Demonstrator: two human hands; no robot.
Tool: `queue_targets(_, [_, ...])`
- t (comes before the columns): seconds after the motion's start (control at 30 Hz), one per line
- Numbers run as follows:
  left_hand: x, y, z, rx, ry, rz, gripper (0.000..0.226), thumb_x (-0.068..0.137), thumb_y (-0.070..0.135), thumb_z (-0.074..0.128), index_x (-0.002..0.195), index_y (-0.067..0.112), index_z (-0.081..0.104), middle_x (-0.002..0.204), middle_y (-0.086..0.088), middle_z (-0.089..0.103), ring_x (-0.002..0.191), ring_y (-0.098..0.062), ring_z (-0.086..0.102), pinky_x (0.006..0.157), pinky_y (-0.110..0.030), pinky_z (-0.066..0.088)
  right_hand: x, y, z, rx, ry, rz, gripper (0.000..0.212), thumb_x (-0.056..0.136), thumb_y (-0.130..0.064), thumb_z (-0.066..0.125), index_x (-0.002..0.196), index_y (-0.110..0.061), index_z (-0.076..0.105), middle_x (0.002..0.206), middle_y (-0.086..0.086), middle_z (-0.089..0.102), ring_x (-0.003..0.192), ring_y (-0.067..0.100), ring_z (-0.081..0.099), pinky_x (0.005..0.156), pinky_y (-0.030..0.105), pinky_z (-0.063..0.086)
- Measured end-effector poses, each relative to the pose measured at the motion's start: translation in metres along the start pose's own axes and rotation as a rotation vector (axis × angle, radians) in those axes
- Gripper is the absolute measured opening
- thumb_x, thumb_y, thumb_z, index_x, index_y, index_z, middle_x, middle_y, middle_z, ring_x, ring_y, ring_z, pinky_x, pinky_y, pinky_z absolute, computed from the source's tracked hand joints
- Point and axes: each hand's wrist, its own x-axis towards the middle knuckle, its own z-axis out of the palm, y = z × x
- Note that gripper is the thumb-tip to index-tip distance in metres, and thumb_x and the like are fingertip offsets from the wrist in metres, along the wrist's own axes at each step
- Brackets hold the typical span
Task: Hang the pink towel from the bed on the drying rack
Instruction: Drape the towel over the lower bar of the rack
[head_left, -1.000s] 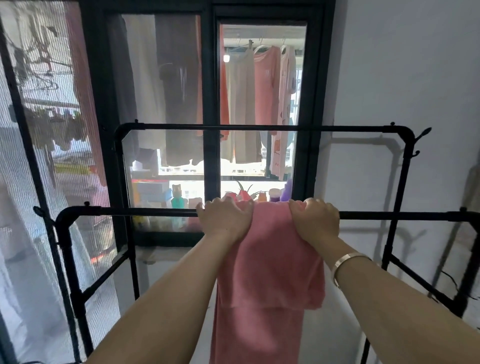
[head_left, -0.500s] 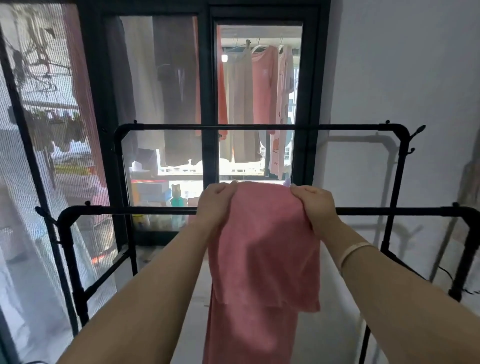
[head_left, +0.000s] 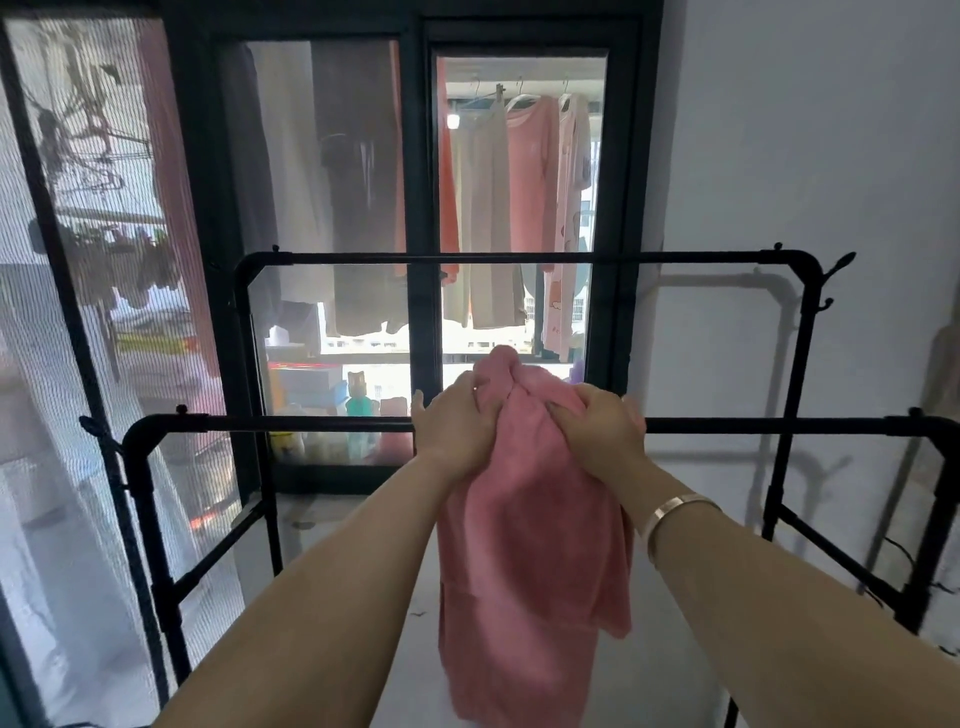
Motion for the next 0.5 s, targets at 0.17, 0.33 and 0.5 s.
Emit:
queue_targets(0.17, [-0.005, 0.003, 0.001, -0.323, -0.04, 0.03, 0.027, 0.094, 0.044, 0.048, 0.117, 0.029, 0.052, 0.107, 0.003, 0.062, 0.106, -0.027, 0.054, 0.096, -0.048, 0.044, -0.006, -0.017, -0.005, 0.516, -0.05, 0.041, 0.029, 0.095, -0.03, 0.053, 0.12, -0.015, 0.051, 0.104, 0.0, 0.06, 0.079, 0.002, 0.053, 0.069, 0.001, 0.036])
queue_targets(0.33, [-0.012, 0.007, 0.005, -0.267, -0.119, 0.119, 0.032, 0.097, 0.037, 0.039, 0.127, 0.038, 0.052, 0.115, 0.013, 0.063, 0.115, -0.016, 0.048, 0.115, -0.036, 0.016, -0.001, -0.022, -0.001, 0.602, -0.141, 0.034, 0.062, 0.09, -0.041, 0.059, 0.143, -0.03, 0.031, 0.117, -0.019, 0.044, 0.096, -0.007, 0.05, 0.072, -0.002, 0.036])
queue_targets(0.5, [-0.009, 0.003, -0.006, -0.433, -0.305, 0.062, 0.036, 0.086, 0.034, 0.04, 0.111, 0.052, 0.059, 0.12, 0.017, 0.061, 0.122, -0.017, 0.047, 0.107, -0.027, 0.015, 0.006, -0.02, 0.003, 0.58, -0.056, 0.1, 0.044, 0.085, -0.021, 0.068, 0.127, -0.012, 0.056, 0.119, -0.002, 0.061, 0.1, 0.007, 0.057, 0.084, 0.013, 0.047])
